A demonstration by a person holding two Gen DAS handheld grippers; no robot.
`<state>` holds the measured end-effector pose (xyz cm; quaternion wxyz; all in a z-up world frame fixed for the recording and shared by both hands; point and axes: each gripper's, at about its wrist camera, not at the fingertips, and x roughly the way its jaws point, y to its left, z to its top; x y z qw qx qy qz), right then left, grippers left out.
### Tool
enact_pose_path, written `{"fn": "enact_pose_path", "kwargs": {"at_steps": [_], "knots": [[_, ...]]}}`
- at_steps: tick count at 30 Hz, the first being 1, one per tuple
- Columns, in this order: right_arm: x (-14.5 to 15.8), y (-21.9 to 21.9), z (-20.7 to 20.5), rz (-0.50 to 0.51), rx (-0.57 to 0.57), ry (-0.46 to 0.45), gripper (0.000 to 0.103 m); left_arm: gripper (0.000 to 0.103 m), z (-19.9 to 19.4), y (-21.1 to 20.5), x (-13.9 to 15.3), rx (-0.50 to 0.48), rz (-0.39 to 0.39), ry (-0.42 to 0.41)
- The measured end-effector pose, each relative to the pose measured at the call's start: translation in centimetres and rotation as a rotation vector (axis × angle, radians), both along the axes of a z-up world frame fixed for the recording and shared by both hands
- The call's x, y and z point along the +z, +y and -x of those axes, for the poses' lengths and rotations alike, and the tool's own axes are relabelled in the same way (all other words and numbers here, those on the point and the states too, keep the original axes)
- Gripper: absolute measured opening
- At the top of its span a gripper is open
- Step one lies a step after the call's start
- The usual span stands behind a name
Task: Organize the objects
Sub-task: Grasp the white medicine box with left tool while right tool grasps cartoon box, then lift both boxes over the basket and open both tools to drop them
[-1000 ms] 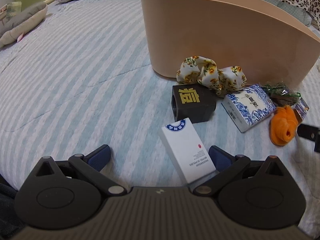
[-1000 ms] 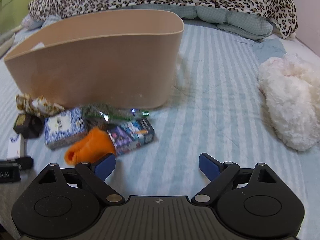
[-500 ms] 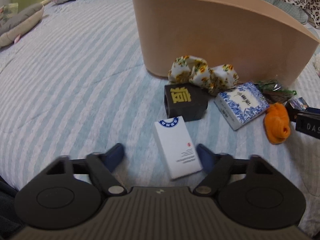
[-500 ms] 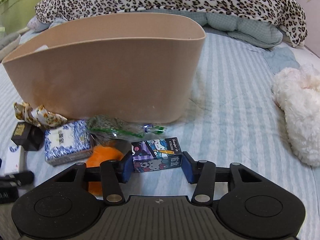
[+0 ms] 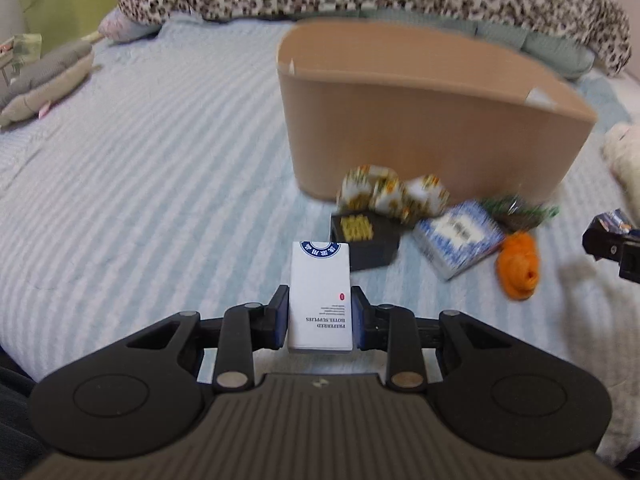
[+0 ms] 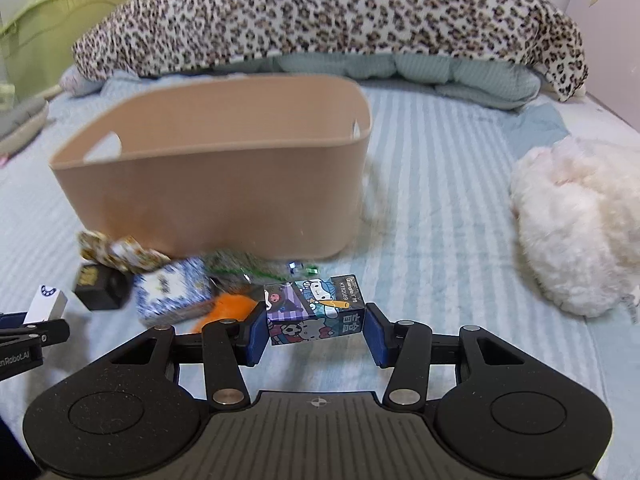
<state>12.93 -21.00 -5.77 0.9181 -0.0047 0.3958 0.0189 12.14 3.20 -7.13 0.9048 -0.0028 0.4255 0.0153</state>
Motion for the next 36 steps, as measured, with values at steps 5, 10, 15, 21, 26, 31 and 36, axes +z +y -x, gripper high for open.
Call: {"fn": "enact_pose_path", "kwargs": {"at_steps": [5,10,15,21,26,31,36], "knots": [[3.5,-0.3,1.4,-0.032,0.004,-0.082,0.046,0.033,0.7,0.0,4.1,-0.017,-0.019,-0.113],[7.1,-0.1,0.8,-0.025,0.030,-0.192,0.046,0.033,-1.0,-0.3,8.1,-0.042,-0.059,-0.239],[10.0,0.6,-1.8,0.023,0.061,-0.266,0.046,0.033,-4.1,-1.3,10.7,-0.088,-0.058,-0.337],[11.5,2.1,-6.1,0.080,0.084,-0.310,0.046,0.033,-9.6,-1.9,11.0,-0.089,-0.046,-0.354],[10.4,2.8,-9.4,0.088,0.086,-0.273,0.046,0.033,-13.7,-2.4,8.7,-0.078,-0.065,-0.296],[7.6,3.3,-12.5,0.086,0.092,-0.175,0.046,0.033,-16.5,-3.4,5.4,-0.101,-0.101,-0.195],[4.1,3.9,-14.4,0.124,0.109,-0.079,0.047,0.033,-17.8,-3.8,3.1,-0.144,-0.059,-0.098]]}}
